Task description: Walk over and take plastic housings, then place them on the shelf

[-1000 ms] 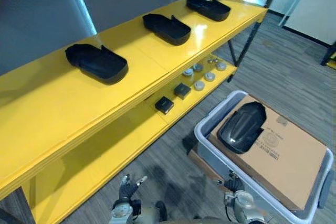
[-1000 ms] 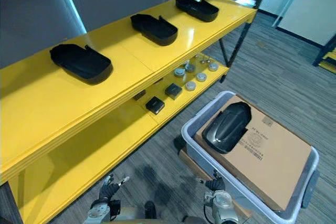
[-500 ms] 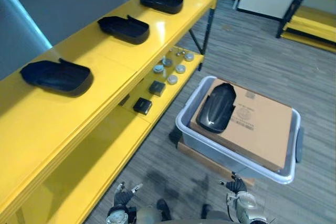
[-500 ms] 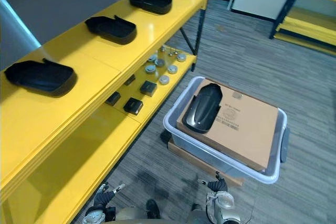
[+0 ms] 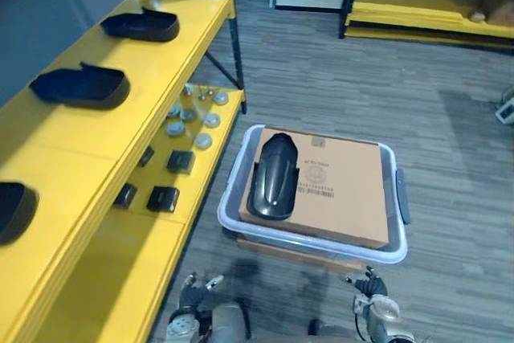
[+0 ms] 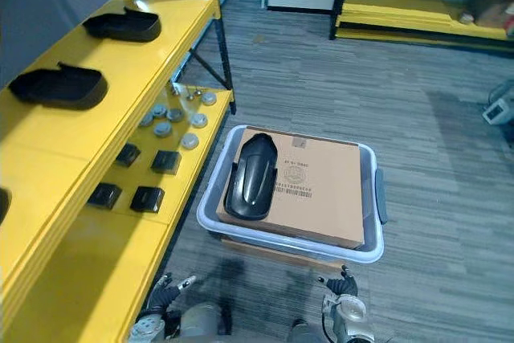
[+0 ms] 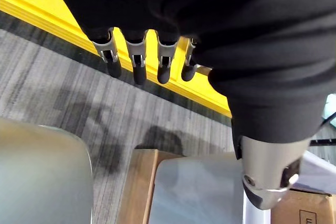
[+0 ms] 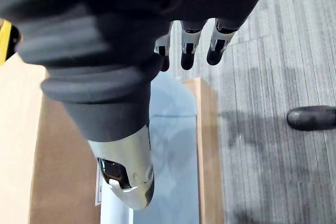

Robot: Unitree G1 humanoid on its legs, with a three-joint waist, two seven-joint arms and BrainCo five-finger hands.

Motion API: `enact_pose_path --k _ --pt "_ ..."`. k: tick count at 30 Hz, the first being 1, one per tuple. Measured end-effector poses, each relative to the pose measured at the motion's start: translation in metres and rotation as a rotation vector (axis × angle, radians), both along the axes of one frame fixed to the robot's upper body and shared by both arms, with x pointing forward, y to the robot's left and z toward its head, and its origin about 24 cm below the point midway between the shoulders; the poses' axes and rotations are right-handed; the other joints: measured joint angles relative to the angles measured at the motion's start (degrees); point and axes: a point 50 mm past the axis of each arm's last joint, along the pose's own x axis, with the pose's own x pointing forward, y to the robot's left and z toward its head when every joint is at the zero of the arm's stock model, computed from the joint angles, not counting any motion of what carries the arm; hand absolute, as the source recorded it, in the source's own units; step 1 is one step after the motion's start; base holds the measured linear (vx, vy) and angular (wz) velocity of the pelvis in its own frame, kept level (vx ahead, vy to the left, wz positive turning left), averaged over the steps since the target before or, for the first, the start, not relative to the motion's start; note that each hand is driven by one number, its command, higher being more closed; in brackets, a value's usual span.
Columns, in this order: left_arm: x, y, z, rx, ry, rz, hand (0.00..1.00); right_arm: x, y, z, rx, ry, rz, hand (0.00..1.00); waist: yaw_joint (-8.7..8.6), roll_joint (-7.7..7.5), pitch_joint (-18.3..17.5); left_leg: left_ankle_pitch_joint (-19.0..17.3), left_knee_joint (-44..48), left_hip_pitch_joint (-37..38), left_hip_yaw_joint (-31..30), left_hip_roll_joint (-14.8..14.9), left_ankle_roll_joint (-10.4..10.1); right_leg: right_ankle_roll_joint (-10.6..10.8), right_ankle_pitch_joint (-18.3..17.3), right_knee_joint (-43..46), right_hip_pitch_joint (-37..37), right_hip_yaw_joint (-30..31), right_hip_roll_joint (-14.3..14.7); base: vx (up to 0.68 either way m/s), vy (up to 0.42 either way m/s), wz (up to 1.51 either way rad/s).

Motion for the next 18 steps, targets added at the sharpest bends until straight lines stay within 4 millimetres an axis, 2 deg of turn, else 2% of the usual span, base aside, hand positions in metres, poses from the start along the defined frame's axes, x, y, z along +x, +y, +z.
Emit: enact_pose_path --k 4,8,10,11,14,16,17,18 --pt "-0.006 0.003 -0.002 0.005 0.019 0.006 0.0 0.0 0.001 0.004 0.004 -0.036 -0.017 0.0 -0.17 -0.65 -0.5 -1.2 -1.7 3.4 2.7 -0.9 0.9 0.0 0.0 0.9 0.1 1.9 -1.4 0.05 0.103 -0.34" --pt "-0.011 0.006 -0.003 0.01 0.032 0.017 0.0 -0.006 -0.013 0.004 0.009 -0.044 -0.127 0.0 -0.2 -1.38 -1.4 -1.0 -3.8 4.7 3.8 -1.2 1.1 0.2 0.0 0.3 0.1 1.9 -1.8 0.02 0.025 -0.17" --pt "-0.012 0.008 -0.003 0.014 0.035 0.021 0.0 -0.018 -0.028 0.004 -0.016 -0.033 -0.226 0.0 -0.19 -1.88 -2.2 0.0 -5.9 5.7 4.0 -1.4 1.2 0.3 0.1 -0.3 0.1 2.0 -1.8 0.02 -0.022 -0.04" --pt "-0.012 0.008 -0.003 0.014 0.036 0.022 0.0 -0.019 -0.03 0.005 -0.02 -0.033 -0.234 0.0 -0.19 -1.92 -2.2 0.2 -6.2 5.8 4.0 -1.4 1.2 0.3 0.1 -0.3 0.1 2.0 -1.8 0.01 -0.037 -0.01" --pt "-0.016 0.01 -0.004 0.014 0.048 0.037 0.0 -0.026 -0.054 0.014 -0.075 -0.076 -0.33 0.0 -0.22 -2.04 -2.8 1.8 -9.6 7.4 4.3 -1.4 0.8 0.9 0.5 -0.5 0.1 2.0 -1.6 -0.01 -0.041 -0.07" --pt "-0.024 0.013 -0.006 0.014 0.064 0.065 0.0 -0.024 -0.077 0.031 -0.152 -0.143 -0.389 0.0 -0.4 -2.31 -3.9 3.5 -13.1 8.7 4.9 -1.7 0.5 1.3 0.9 -1.3 0.1 2.2 -1.7 -0.01 -0.035 -0.15" --pt "-0.025 0.013 -0.006 0.015 0.067 0.067 0.0 -0.022 -0.083 0.037 -0.178 -0.169 -0.395 0.0 -0.45 -2.35 -4.2 3.9 -13.8 8.8 5.1 -2.0 0.5 1.3 0.9 -1.3 -0.1 2.3 -1.7 0.0 -0.012 -0.15" --pt "-0.027 0.013 -0.007 0.015 0.069 0.069 0.0 -0.013 -0.093 0.052 -0.223 -0.238 -0.402 0.0 -0.47 -2.53 -4.5 4.9 -15.5 9.3 5.4 -2.1 0.5 1.3 0.9 -1.3 -0.7 2.8 -1.7 -0.02 -0.01 -0.14"
